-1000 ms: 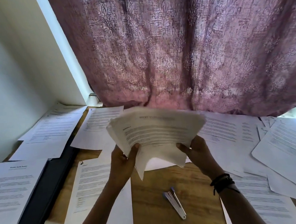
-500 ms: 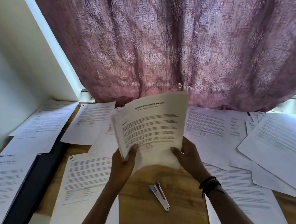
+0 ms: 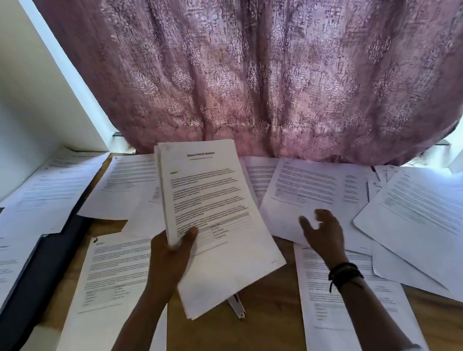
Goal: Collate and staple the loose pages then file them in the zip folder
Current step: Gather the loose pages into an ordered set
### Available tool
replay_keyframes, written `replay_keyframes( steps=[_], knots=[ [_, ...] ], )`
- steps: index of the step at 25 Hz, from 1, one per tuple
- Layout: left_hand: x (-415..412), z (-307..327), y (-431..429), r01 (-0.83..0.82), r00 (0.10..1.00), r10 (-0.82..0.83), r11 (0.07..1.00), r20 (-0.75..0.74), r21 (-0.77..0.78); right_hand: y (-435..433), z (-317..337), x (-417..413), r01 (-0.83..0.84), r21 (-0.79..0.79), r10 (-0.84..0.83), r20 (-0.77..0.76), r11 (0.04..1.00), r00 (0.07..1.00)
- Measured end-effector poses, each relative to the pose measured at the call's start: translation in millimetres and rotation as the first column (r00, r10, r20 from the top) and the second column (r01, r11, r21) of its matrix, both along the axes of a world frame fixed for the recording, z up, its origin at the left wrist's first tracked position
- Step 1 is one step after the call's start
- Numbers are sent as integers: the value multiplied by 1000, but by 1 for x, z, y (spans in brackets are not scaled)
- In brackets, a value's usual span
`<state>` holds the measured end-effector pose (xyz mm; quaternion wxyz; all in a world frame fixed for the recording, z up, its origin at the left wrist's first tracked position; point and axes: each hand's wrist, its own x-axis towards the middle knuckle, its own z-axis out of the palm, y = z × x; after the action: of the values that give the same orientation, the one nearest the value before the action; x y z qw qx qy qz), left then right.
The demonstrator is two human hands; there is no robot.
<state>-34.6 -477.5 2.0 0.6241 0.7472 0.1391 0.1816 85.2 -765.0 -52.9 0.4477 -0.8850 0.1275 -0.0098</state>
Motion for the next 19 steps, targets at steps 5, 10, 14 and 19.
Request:
replay_keyframes(
  steps=[5,10,14,19],
  knots=[
    [-6,-3,-10,-18,1000,17,999,-11,-51,-28,-12,8,78,-266,-130,-185,961,974],
    [-10,-4,-13,-8,1000,7,998,-17,-70,-31,-5,12,93,-216,-148,-257,972,955],
    [-15,-6,-15,1,1000,-4,996,-31,-93,-33,3,18,103,-150,-147,-321,983,936],
    [-18,-6,-7,5,998,-12,993,-56,-114,-33,-4,20,77,-165,-123,-290,983,949]
  ],
)
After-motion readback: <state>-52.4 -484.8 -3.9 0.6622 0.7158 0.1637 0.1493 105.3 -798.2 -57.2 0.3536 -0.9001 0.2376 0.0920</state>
